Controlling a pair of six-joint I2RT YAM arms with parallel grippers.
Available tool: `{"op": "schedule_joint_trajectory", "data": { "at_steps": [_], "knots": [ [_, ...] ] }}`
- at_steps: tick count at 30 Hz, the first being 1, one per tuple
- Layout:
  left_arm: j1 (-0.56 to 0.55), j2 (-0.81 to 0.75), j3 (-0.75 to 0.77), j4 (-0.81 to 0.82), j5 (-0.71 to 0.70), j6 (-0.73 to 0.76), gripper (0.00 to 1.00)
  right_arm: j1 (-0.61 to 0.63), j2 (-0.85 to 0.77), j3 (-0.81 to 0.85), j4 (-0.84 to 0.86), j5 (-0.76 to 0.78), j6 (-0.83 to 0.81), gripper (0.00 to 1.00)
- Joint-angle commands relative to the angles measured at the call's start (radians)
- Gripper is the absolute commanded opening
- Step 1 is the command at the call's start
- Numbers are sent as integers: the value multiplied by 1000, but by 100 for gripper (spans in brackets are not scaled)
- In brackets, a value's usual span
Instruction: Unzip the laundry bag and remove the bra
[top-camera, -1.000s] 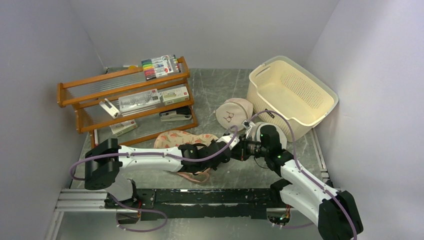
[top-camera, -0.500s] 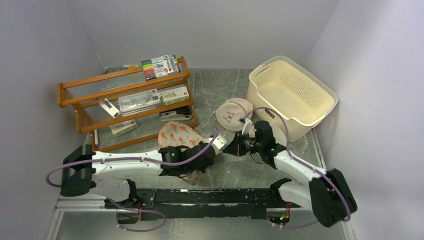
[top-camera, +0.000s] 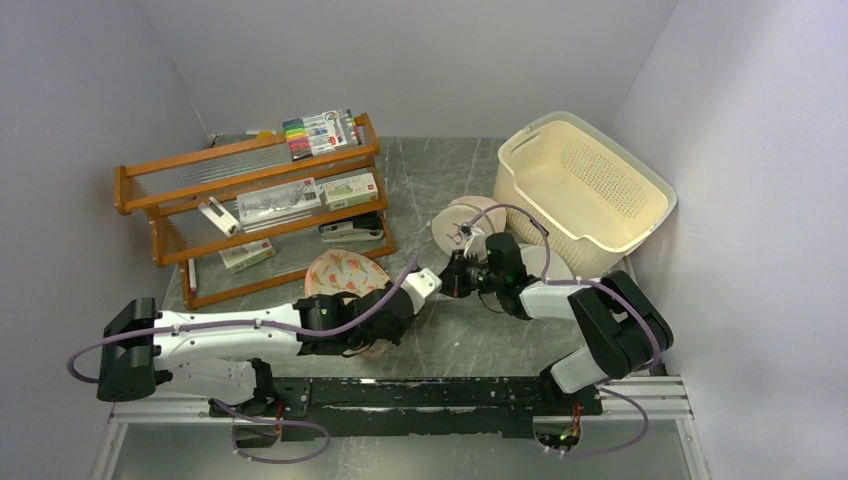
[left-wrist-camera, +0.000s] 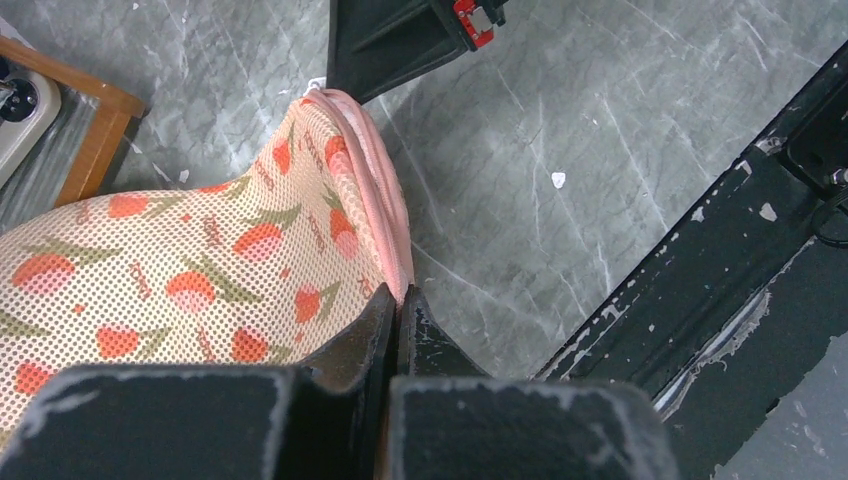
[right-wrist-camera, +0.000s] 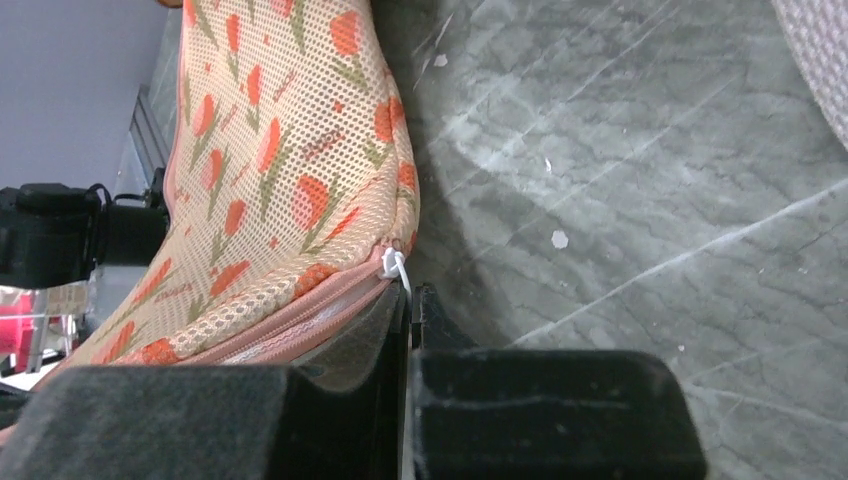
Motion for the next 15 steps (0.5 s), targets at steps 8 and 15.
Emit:
{"op": "schedule_joint_trajectory", "data": {
  "at_steps": [8, 15],
  "knots": [
    [-12, 99, 17, 67, 13, -72, 40, -9, -167, -48, -178, 418, -38, 0],
    [2, 112, 47, 137, 44, -51, 79, -7, -418, -78, -387, 371, -34, 39]
  ]
}}
